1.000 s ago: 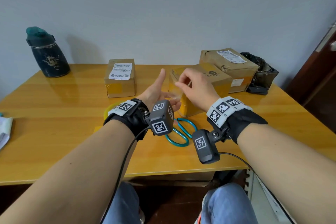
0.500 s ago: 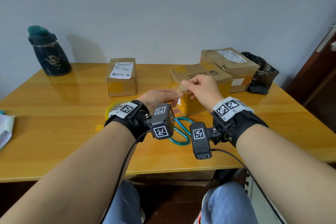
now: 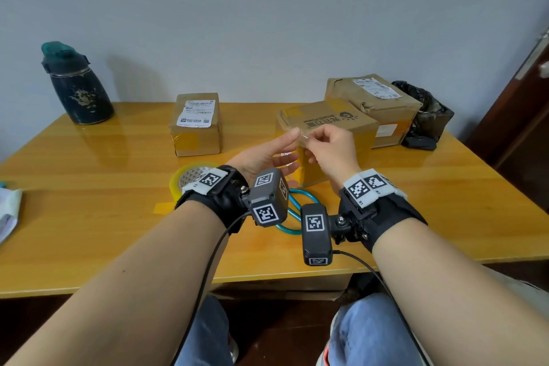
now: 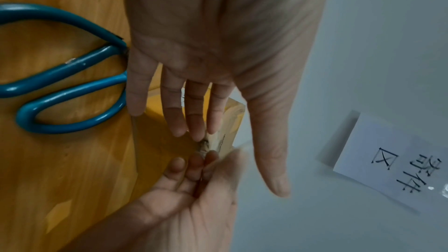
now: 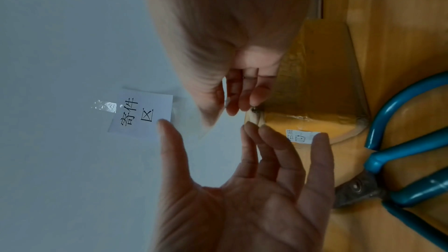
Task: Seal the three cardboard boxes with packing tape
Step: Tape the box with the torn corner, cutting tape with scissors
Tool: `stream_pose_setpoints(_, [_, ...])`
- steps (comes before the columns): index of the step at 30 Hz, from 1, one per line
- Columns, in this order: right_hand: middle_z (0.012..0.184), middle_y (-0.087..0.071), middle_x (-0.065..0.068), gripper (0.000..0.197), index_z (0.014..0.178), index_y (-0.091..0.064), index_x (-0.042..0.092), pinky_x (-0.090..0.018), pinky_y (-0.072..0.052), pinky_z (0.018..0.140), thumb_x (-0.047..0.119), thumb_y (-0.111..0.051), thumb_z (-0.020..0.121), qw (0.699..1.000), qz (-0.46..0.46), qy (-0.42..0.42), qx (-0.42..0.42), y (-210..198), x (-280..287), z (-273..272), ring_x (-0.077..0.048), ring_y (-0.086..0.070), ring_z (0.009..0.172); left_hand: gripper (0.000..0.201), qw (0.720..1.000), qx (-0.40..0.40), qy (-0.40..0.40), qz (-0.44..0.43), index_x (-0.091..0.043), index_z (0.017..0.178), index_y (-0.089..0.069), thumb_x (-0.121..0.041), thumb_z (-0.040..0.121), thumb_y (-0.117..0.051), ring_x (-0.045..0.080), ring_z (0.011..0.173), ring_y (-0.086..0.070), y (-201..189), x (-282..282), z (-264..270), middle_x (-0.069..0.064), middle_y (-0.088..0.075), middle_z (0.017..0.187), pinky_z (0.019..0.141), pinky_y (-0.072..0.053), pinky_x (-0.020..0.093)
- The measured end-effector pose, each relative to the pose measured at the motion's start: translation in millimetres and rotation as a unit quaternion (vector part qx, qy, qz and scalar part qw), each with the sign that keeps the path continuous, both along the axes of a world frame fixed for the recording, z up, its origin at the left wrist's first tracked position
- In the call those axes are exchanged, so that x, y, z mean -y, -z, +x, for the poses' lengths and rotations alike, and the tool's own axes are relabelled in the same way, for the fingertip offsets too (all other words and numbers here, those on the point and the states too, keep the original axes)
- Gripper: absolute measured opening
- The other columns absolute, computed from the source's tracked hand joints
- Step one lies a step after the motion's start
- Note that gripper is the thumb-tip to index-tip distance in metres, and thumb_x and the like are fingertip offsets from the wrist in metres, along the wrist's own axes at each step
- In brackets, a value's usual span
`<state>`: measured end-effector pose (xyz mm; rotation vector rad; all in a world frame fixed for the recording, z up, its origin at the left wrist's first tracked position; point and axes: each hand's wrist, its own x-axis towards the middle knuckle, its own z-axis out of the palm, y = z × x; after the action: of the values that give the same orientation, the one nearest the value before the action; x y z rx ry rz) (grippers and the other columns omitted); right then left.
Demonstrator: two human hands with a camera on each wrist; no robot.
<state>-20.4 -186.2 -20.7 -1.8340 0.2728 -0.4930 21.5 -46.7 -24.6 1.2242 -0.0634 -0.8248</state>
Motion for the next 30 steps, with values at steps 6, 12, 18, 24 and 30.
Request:
stream_pose_setpoints(6, [0.072, -0.064, -0.003, 0.018, 0.070, -0.061, 0.017, -0.032, -0.050, 0.067, 0.020, -0.076, 0.079, 0.999, 0.013, 0.035, 0.019, 7, -1, 0, -0.015, -0.057, 0.067, 0.063, 0.999, -0.037, -0.003, -0.030, -0.013, 0.099, -0.063, -0.051, 0.054, -0.084, 0.022, 0.095, -0.064, 8, -1, 2, 0.004, -0.068, 0.092, 0.098, -0.047, 0.053])
stream_pose_setpoints(12, [0.067, -0.062, -0.003, 0.015, 0.075, -0.062, 0.010, -0.022, -0.047, 0.058, 0.018, -0.071, 0.084, 0.999, 0.046, 0.022, 0.014, 12, -2, -4, -0.010, -0.055, 0.058, 0.034, 0.997, -0.041, -0.059, -0.004, -0.015, 0.092, -0.068, -0.031, 0.066, -0.083, 0.015, 0.090, -0.061, 8, 6, -2, -0.001, -0.068, 0.084, 0.101, -0.047, 0.043])
stream_pose_setpoints(18, [0.067, -0.061, -0.004, 0.016, 0.084, -0.062, 0.003, -0.017, -0.046, 0.053, 0.018, -0.068, 0.087, 0.997, 0.078, 0.014, 0.015, 17, 0, -8, -0.006, -0.053, 0.054, 0.016, 0.995, -0.053, -0.086, 0.009, -0.014, 0.083, -0.066, -0.020, 0.077, -0.079, 0.013, 0.088, -0.061, 17, 10, 5, 0.001, -0.067, 0.086, 0.092, -0.052, 0.038])
stream_pose_setpoints(24, [0.067, -0.060, -0.005, 0.015, 0.083, -0.062, 0.003, -0.016, -0.046, 0.051, 0.016, -0.068, 0.087, 0.997, 0.075, 0.024, 0.016, 20, 2, -7, -0.008, -0.053, 0.055, 0.023, 0.996, -0.071, -0.061, -0.016, -0.016, 0.081, -0.064, -0.029, 0.071, -0.080, 0.013, 0.079, -0.059, 15, 13, 3, -0.002, -0.063, 0.078, 0.102, -0.046, 0.040])
stream_pose_setpoints(30, [0.064, -0.060, -0.004, 0.018, 0.081, -0.062, 0.005, -0.016, -0.046, 0.050, 0.020, -0.070, 0.086, 0.996, 0.082, 0.040, 0.017, 25, 3, -8, -0.009, -0.054, 0.055, 0.014, 0.996, -0.066, -0.051, -0.019, -0.016, 0.081, -0.067, -0.026, 0.078, -0.077, 0.013, 0.080, -0.060, 14, 11, 5, -0.001, -0.065, 0.079, 0.102, -0.047, 0.041])
